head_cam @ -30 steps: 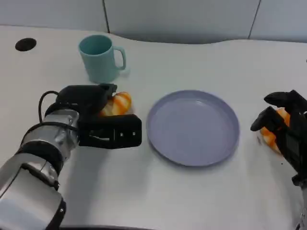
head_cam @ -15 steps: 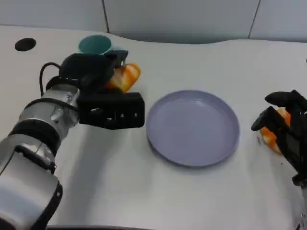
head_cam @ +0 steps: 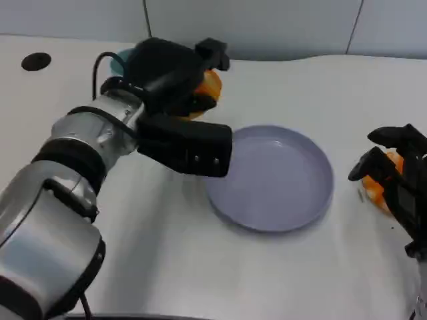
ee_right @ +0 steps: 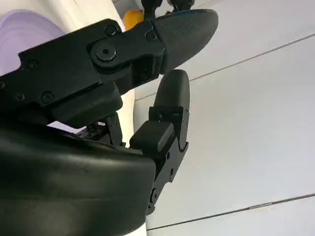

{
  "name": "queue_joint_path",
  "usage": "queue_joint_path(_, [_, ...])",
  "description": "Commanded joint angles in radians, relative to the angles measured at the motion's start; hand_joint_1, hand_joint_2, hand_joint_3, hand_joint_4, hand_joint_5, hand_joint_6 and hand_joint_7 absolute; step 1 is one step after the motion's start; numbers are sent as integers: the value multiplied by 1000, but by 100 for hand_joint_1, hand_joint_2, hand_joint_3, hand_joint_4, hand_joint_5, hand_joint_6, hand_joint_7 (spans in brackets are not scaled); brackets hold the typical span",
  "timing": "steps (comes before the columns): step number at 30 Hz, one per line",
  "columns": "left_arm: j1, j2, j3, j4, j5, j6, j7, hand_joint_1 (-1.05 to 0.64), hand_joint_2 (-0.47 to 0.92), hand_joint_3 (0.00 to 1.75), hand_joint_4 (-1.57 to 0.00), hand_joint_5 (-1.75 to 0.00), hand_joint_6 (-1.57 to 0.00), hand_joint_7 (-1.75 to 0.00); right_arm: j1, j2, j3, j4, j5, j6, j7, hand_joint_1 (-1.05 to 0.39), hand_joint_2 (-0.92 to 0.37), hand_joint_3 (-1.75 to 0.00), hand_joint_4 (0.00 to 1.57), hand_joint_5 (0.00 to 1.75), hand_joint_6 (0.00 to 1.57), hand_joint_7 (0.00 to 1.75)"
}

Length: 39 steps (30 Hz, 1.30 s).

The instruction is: Grasp the bread from the table and place it into the plate.

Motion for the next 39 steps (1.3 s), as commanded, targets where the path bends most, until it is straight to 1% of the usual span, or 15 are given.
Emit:
queue_joint_path(1, [-12,-39,-41,0,37,-34,55,-29,85,16,-94,-156,-95,-105,11,-5,-8,-11,8,-35,11,-55,-92,-9,62,168,79,86])
queue_joint_path(3, [-7,-64,-62,2,51,-52,74,-28,74,29,-96,-165,-98,-109,10,-5,-8,-8,7,-51,18,-56,-92,-11,61,168,78,87])
queue_joint_path(5, [-6,-77,-73,6,58,-56,79,-27,60,56,-96,-166,-98,-111,9,-4,-8,-10,11,-52,20,-56,-92,-11,61,168,77,88])
queue_joint_path(8, [-4,-94,-88,9,67,-59,80,-26,48,83,-98,-159,-101,-98,8,-2,-10,-16,17,-49,23,-56,-92,-11,61,169,78,89])
queue_joint_path(20, [13,-133,-72,15,33,-73,14,-21,46,89,-98,-162,-96,-104,14,1,-5,-34,23,-57,27,-54,-92,-14,62,166,77,91])
queue_joint_path(21, [15,-135,-60,15,19,-77,-6,-21,49,85,-99,-143,-96,-80,16,2,-3,-39,23,-49,23,-55,-92,-12,61,167,76,91])
queue_joint_path(22, [15,-133,-51,14,7,-79,-27,-21,51,81,-100,-135,-101,-61,18,4,-3,-44,25,-44,20,-55,-92,-11,60,167,76,91])
queue_joint_path(23, [12,-131,-44,14,0,-73,-56,-23,55,74,-94,-133,-104,-51,18,4,-2,-45,26,-40,20,-55,-92,-10,60,167,76,91])
queue_joint_path(25, [3,-118,-40,12,-4,-57,-89,-30,76,40,-75,-117,-92,-36,19,5,-2,-48,25,-40,20,-54,-92,-10,59,168,76,90])
queue_joint_path(27, [1,-110,-36,9,-7,-50,-101,-35,88,14,-70,-88,-85,-22,20,7,-2,-51,24,-41,18,-54,-92,-10,59,168,75,91])
queue_joint_path(28, [1,-109,-35,7,-8,-48,-104,-36,90,10,-69,-83,-84,-20,20,7,-2,-51,23,-41,17,-54,-92,-10,59,168,75,91])
queue_joint_path(32, [37,-56,131,-2,-184,-91,-228,-45,92,20,-53,-69,-71,-10,20,11,-4,-49,23,-46,19,-54,-92,-11,58,169,75,91])
queue_joint_path(35, [43,-51,158,-9,-214,-95,-270,-47,92,24,-51,-67,-69,-8,20,11,-4,-49,22,-46,19,-54,-92,-11,58,169,74,91])
queue_joint_path(37, [92,-22,373,-21,-477,-134,-571,-60,92,34,-40,-62,-59,-4,15,6,-5,-38,16,-54,19,-53,-92,-11,58,170,75,92])
queue_joint_path(39, [128,-8,545,-37,-692,-102,-828,-72,92,42,-35,-58,-53,-1,11,3,-5,-27,11,-59,21,-53,-92,-12,58,170,75,92])
